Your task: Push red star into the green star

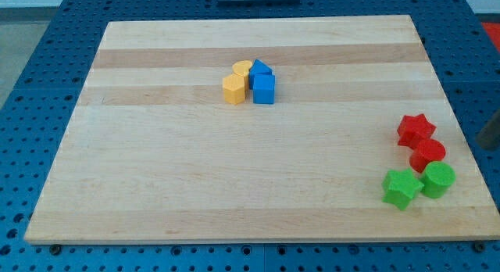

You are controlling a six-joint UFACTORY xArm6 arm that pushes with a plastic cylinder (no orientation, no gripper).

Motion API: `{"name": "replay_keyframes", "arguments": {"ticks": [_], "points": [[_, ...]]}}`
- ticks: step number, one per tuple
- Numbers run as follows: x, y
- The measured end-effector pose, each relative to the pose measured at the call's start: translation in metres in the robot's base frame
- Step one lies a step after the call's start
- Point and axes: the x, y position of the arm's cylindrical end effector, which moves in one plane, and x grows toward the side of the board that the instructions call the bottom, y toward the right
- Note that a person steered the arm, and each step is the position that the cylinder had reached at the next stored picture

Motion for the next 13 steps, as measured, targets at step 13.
{"name": "replay_keyframes", "arguments": {"ticks": [13], "points": [[-0.002, -0.164]]}}
